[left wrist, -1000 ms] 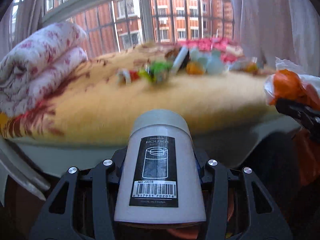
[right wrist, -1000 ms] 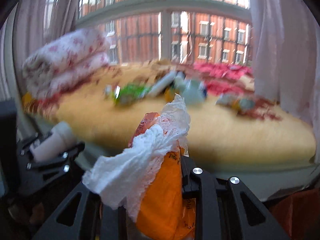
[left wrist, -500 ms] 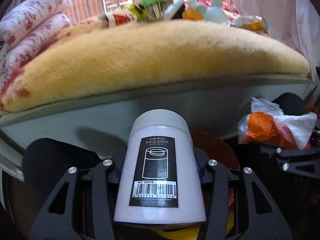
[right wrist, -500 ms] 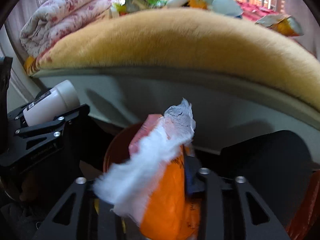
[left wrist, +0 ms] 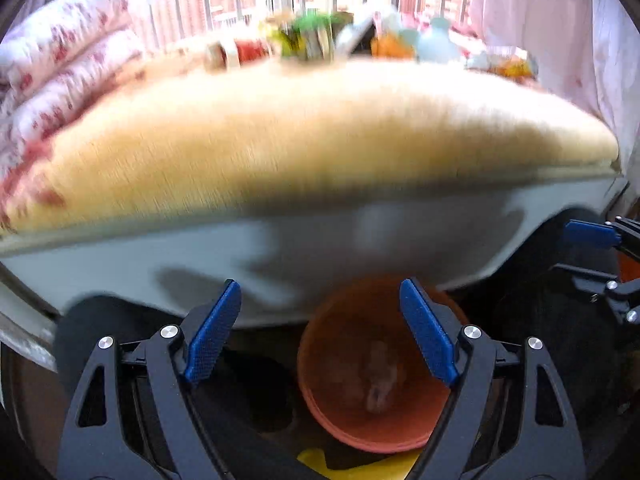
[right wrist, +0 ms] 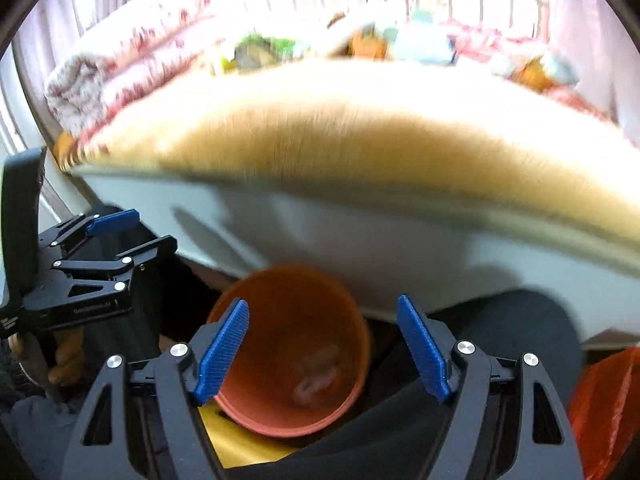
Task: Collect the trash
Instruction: 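Grasp the green snack bag with the left gripper while the right grasps the juice pouch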
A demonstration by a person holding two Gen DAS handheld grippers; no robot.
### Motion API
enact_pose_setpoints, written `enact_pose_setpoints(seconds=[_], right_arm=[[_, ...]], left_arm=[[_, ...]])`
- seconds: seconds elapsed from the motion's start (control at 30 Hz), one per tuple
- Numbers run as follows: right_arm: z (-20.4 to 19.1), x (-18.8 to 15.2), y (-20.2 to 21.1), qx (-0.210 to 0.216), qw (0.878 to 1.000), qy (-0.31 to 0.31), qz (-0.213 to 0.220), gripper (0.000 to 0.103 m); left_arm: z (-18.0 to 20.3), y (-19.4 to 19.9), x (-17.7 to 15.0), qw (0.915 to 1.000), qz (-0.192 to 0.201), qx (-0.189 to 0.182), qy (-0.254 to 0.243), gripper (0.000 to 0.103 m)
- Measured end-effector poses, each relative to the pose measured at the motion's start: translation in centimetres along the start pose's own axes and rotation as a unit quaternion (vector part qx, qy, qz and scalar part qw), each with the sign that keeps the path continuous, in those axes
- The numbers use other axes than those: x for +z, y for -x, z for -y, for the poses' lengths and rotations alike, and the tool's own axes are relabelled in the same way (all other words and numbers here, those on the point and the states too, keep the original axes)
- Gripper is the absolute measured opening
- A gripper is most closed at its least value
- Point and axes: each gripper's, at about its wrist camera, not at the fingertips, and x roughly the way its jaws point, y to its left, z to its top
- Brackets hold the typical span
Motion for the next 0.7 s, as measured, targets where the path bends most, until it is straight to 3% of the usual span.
enact_pose_setpoints(seconds=[0.1, 0.17, 0.3, 0.4, 0.47, 0.63, 0.67, 0.7], right_arm=[[1.1, 1.5, 2.5, -0.012, 0.999, -0.004, 0.043, 0.076], [2.1, 2.3, 3.7, -0.02, 0.998, -0.013, 0.062, 0.076], [3.9, 3.4, 5.2, -0.037, 0.994, -0.035, 0.097, 0.076], [4.5, 3.7, 5.3, -0.044, 0.992, -0.04, 0.108, 0.076], [5.0, 3.8, 5.2, -0.048, 0.992, -0.039, 0.112, 0.076], [5.4, 4.9, 4.0, -0.067, 0.991, -0.03, 0.116, 0.077], [5.7, 5.1, 4.1, -0.07, 0.99, -0.032, 0.121, 0.077], [6.4, 5.6, 4.3, -0.08, 0.987, -0.037, 0.133, 0.082]], left_arm=[[0.0, 2.1, 3.2, 0.9985, 0.052, 0.018, -0.006, 0.09], [0.0, 3.1, 6.4, 0.9945, 0.096, 0.037, -0.018, 0.091], [-0.3, 1.9, 13.3, 0.9884, 0.129, 0.065, -0.046, 0.091], [-0.3, -1.4, 19.4, 0.9935, 0.084, 0.046, -0.062, 0.092], [-0.5, -3.5, 21.7, 0.9969, 0.049, 0.028, -0.054, 0.092], [-0.6, -9.9, 22.4, 0.9987, -0.022, 0.039, -0.026, 0.091], [-0.4, -11.3, 21.8, 0.9978, -0.037, 0.051, -0.024, 0.087], [-0.6, -11.9, 21.5, 0.9973, -0.041, 0.056, -0.024, 0.056]])
